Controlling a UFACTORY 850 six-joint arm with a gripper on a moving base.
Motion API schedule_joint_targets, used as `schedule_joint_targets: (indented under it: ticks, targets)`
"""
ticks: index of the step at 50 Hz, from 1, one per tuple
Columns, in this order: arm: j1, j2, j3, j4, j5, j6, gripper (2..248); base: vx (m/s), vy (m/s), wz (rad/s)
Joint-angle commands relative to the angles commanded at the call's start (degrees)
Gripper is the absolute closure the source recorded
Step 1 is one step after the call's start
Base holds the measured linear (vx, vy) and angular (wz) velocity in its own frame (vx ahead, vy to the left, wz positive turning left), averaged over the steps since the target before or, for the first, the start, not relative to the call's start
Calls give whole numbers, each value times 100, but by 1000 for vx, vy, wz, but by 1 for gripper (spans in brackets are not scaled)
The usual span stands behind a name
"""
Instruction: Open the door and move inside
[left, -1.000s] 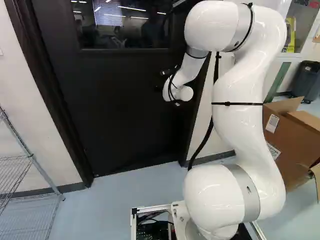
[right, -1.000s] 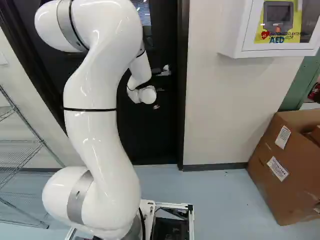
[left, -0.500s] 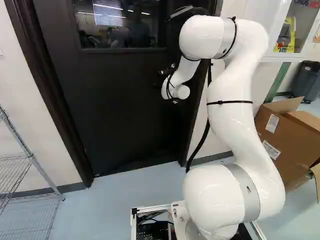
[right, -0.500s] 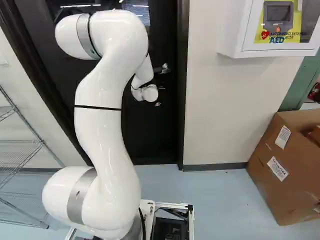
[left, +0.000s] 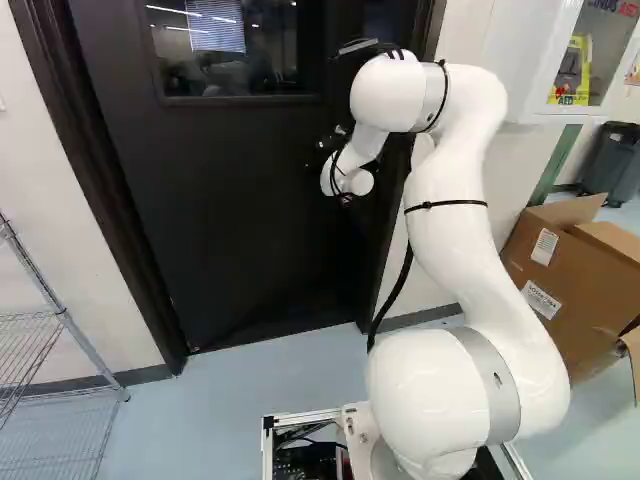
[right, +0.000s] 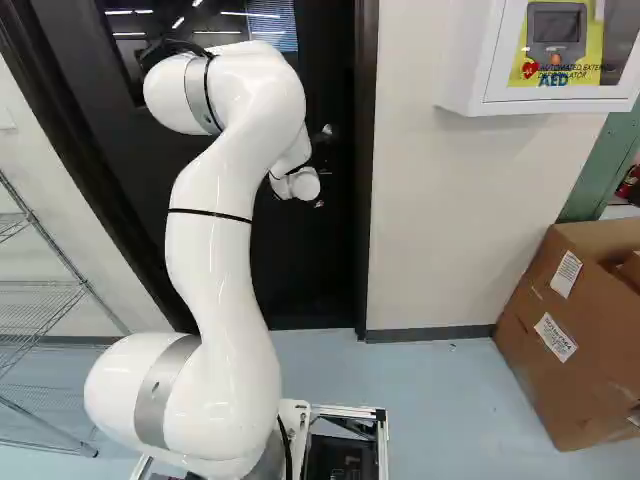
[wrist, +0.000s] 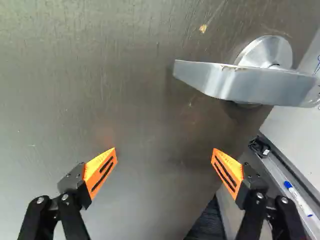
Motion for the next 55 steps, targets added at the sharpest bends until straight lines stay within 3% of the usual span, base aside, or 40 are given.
schedule_joint_targets:
  ticks: [33, 55]
  targets:
    - [13, -755, -1073, -43, 0, 0, 3, 0, 0, 0]
    - [17, -778, -1106, -43, 0, 0, 3, 0, 0, 0]
